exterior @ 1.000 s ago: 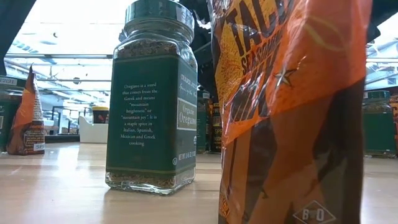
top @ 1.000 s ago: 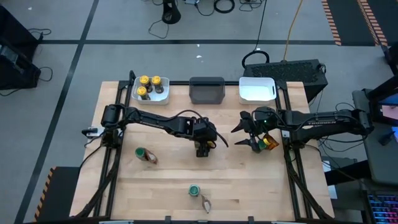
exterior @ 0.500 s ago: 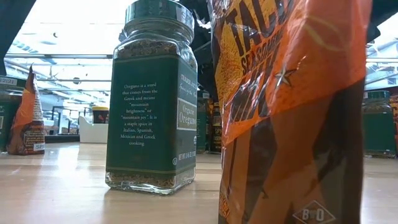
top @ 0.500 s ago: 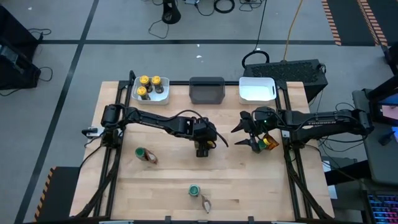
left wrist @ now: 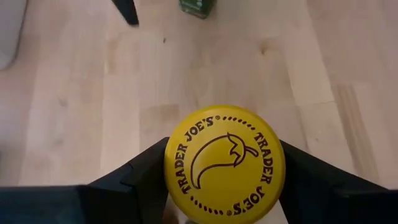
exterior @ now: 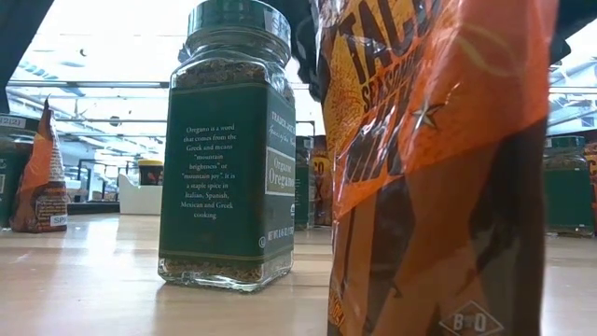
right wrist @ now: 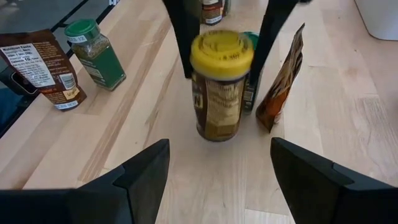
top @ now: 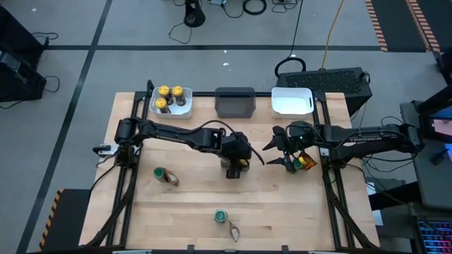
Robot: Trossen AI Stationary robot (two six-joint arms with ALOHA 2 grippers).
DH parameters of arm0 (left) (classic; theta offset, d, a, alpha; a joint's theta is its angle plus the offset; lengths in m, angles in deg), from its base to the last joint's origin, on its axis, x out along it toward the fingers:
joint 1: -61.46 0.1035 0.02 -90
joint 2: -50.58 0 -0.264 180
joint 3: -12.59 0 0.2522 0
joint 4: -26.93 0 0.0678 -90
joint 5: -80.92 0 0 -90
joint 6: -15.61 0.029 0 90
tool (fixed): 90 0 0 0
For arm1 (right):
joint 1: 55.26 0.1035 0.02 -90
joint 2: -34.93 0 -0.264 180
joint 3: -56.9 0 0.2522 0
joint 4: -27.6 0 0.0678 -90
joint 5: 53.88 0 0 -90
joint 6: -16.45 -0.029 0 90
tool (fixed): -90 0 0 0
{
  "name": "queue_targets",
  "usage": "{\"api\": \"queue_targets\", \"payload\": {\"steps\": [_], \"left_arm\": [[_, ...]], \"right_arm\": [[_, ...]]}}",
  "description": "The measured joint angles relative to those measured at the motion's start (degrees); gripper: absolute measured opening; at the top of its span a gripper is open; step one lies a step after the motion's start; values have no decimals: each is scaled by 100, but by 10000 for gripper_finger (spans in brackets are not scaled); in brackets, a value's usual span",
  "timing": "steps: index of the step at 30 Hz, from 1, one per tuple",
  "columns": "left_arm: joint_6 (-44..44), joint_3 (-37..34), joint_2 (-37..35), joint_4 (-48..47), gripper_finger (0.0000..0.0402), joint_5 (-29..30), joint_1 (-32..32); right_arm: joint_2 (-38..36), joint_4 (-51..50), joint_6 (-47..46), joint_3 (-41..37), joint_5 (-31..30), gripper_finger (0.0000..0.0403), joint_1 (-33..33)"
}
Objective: Sort spices by type
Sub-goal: Put the yellow seasoning bottle into the left white bin
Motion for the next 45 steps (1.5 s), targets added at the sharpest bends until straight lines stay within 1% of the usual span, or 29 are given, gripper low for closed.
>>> {"api": "queue_targets", "payload": {"steps": [3,8,10,15,21,26,34,38,42,45], "left_arm": [[157,292,-76,-130,242,125,0],[516,506,-522,-277,244,270,7],[620,501,-772,-456,244,482,26],[694,503,-1556,-1070,245,1232,200],[83,485,-2275,-2294,245,2024,715],[-486,184,-2663,-3062,246,2484,1378],[-1252,-843,-3251,-3104,246,2577,2765],[-1469,-1414,-3465,-2802,246,2523,3405],[-1519,-1904,-3503,-2399,246,2116,3780],[-1401,-2231,-3510,-2042,246,2001,3946]], "right_arm": [[0,-4,3,0,-3,263,0],[0,-20,10,-2,-31,263,2],[-2,-15,9,-2,-32,263,0],[0,-35,16,-4,-31,263,-4],[0,-1,24,-4,-28,263,-4],[0,5,38,-4,-30,263,-4],[0,-12,40,-4,-24,263,-4],[0,-12,40,-4,-24,263,-4],[0,-14,52,-4,-24,263,-4],[0,-15,102,-2,-24,263,-4]]}}
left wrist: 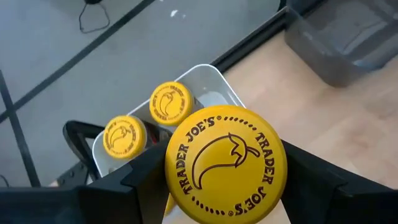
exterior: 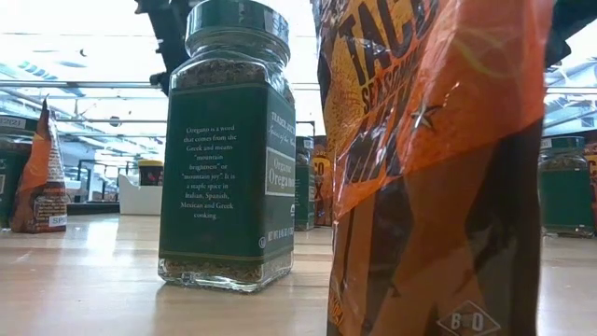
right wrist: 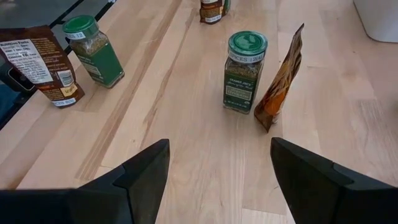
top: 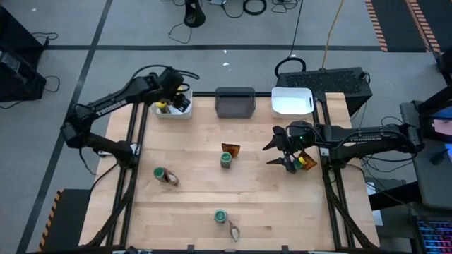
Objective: Sort spices by type
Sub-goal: Put the yellow seasoning bottle into the left white bin
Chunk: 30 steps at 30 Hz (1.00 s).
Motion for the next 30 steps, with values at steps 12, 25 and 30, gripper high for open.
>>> {"api": "queue_targets", "payload": {"steps": [12,25,30], "left_arm": [[36,-798,2,993,246,-264,275],[38,-1344,81,1670,246,-217,365],[98,-1593,76,2088,246,-209,467]], "right_arm": [[0,-2,24,0,2,263,0],[0,3,-92,2,3,263,0],[0,0,-107,4,2,263,0]]}}
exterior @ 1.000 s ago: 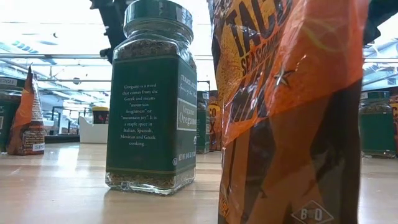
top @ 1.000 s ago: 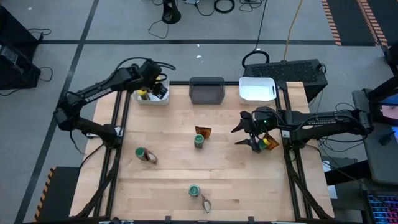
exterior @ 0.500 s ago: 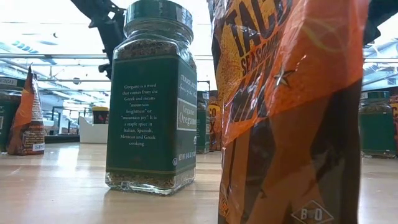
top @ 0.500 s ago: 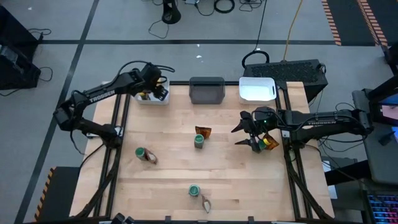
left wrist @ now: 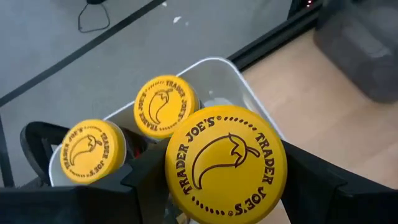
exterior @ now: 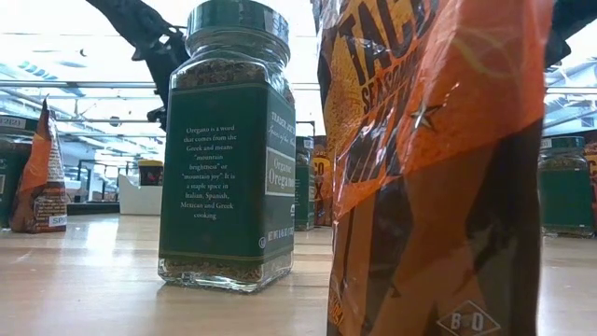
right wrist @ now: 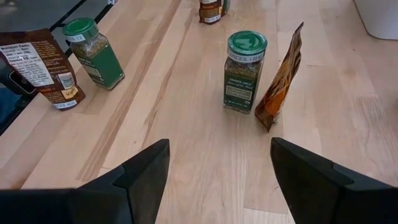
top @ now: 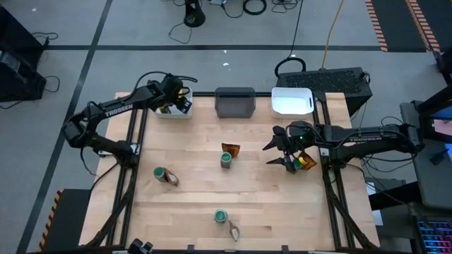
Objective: Sort spices by type
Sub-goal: Put the yellow seasoning bottle into the left white bin
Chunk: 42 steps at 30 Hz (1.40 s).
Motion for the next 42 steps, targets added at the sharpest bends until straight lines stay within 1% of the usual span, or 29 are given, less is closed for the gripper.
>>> {"api": "queue_targets", "payload": {"steps": [9,15,17,35,42], "left_arm": [[0,-194,0,20,246,-5,87],[-46,-508,0,420,246,-7,92],[-44,-571,1,419,246,-8,116],[-98,-574,0,490,246,24,124],[-107,-572,0,483,253,210,126]], "right_arm": [[0,4,2,0,0,263,0],[0,17,2,0,0,263,0],[0,15,2,0,0,263,0],[0,15,-22,0,0,263,0],[0,15,-107,0,-1,263,0]]}}
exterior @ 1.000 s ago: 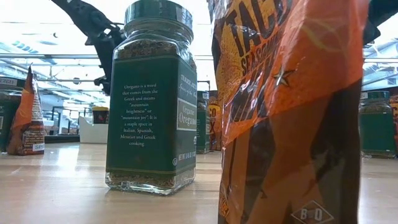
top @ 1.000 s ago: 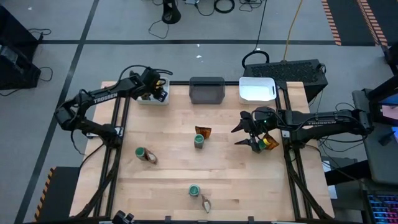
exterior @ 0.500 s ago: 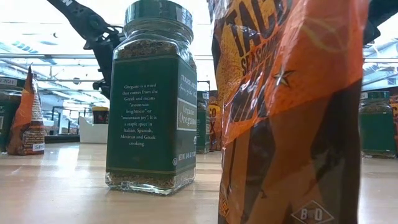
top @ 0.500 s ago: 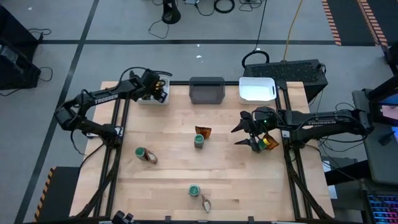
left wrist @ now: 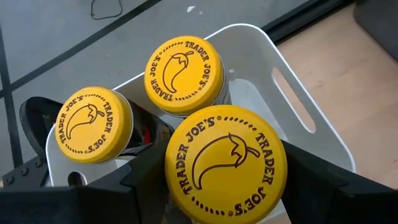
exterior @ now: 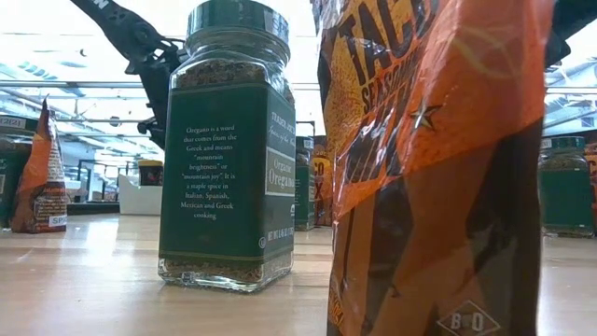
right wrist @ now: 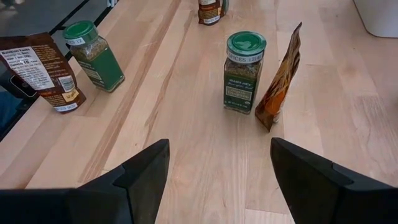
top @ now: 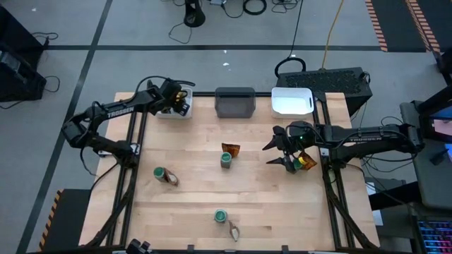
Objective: Sort spices by type
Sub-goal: Put the yellow seasoning bottle into the left white bin, then put the top center green seasoning bottle into the black bin
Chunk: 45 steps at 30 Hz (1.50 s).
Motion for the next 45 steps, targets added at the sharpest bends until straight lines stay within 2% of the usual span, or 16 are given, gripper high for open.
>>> {"api": "queue_targets", "payload": {"steps": [11,19,25,31,37,45], "left_arm": [[4,0,0,-46,316,9,-2],[164,279,-133,-78,320,-21,-89],[306,584,-576,-90,320,-26,-414],[302,603,-1027,-22,320,-879,-1184],[151,601,-1062,184,320,-929,-2435],[221,605,-815,1395,320,-990,-4182]], "right_arm": [[0,0,-44,0,-1,263,0],[0,0,-173,0,1,263,0],[0,37,-282,0,0,263,0],[0,43,-345,0,-1,263,0],[0,366,-344,0,-3,263,0],[-2,581,-343,0,-3,263,0]]}}
